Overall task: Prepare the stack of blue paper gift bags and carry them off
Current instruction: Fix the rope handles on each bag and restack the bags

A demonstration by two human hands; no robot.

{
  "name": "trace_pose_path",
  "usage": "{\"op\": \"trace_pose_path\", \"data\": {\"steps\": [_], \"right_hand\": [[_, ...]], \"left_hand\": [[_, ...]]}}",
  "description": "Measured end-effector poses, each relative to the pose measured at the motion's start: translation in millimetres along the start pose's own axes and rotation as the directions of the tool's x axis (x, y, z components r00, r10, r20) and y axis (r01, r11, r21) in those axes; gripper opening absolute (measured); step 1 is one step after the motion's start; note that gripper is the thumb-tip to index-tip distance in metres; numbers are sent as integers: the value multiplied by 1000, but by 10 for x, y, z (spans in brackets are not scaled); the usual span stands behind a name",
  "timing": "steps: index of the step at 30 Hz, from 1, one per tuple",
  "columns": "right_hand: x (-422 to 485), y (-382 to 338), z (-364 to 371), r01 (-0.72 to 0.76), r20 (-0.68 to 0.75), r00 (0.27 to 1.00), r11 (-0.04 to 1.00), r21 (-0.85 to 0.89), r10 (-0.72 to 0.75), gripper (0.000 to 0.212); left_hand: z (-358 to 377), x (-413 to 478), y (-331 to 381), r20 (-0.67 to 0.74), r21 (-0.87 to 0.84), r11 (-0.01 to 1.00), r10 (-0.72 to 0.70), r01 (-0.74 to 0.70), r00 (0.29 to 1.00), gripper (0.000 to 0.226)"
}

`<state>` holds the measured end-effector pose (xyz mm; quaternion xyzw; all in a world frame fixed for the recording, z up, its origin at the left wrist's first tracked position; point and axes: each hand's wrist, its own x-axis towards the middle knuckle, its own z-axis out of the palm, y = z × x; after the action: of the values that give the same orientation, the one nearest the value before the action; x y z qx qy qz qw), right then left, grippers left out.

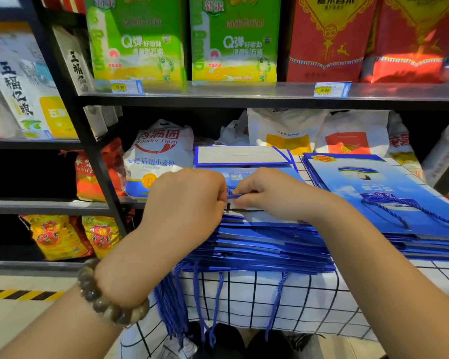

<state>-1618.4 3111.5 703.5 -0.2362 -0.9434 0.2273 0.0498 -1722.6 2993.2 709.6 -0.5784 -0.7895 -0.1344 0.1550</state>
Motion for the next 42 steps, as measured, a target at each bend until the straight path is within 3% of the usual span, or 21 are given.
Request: {"op": "trace_pose_path", "data": {"steps": [3,7,10,13,19,21,26,29,31,33,38,42], "right_hand": [[20,18,12,3,-28,1000,1000,-5,-3,25],[36,48,25,6,-51,999,998,62,-2,25],[60,66,58,-10,-63,998,997,75,15,29],[50,111,77,-33,-79,996,993,116,42,29],[-5,104,74,-44,-91,994,985,168,60,15],[-27,114,75,-44,-104,993,984,170,62,18],[-67,135,98,-50,-167,984,993,107,68,29],[-79,142,104,-45,-177,982,991,127,67,27],[-92,141,111,-48,-174,982,987,153,74,26],[-96,143,122,-50,-180,980,985,168,80,24],[-119,169,165,-28,-206,976,979,200,71,15],[-157,187,215,10,-240,969,964,265,56,14]], "left_hand": [[10,68,82,30,153,988,5,-10,1000,15],[60,102,196,62,301,953,25,-43,998,50],[118,125,215,78,289,957,12,-34,997,48],[142,146,196,129,291,948,99,-133,987,41],[102,150,64,224,155,955,215,-252,951,39],[105,146,26,227,28,971,225,-237,948,39],[160,164,-92,222,-333,940,161,-80,962,42],[184,234,-113,223,-564,821,52,86,973,46],[231,300,-125,259,-655,729,-31,199,965,36],[278,361,-129,294,-657,709,-69,254,953,17],[338,474,-117,361,-604,758,-15,246,932,32],[409,529,-158,274,-648,717,-92,254,957,27]]}}
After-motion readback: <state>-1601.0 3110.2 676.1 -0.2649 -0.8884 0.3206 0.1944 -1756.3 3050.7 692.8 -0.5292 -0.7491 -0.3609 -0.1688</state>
